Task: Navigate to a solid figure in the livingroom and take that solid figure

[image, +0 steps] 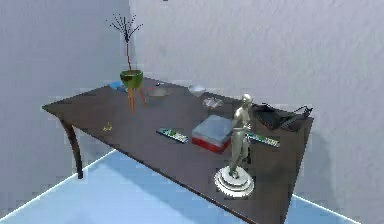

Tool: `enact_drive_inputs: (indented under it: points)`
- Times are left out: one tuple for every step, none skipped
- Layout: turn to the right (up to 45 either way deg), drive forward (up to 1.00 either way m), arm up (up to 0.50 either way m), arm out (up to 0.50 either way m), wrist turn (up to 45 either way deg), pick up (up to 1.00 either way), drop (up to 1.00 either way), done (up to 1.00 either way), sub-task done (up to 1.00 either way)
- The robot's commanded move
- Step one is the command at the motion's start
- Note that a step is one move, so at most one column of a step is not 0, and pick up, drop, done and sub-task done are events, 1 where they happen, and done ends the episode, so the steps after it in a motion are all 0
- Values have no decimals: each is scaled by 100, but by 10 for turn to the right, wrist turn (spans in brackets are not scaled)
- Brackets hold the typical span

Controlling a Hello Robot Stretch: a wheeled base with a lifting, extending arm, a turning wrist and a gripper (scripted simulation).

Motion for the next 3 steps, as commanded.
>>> enact_drive_inputs:
  points:
    - [-240,0,0,0,0,0,0,0,0]
    - [0,35,0,0,0,0,0,0,0]
    - [-210,0,0,0,0,0,0,0,0]
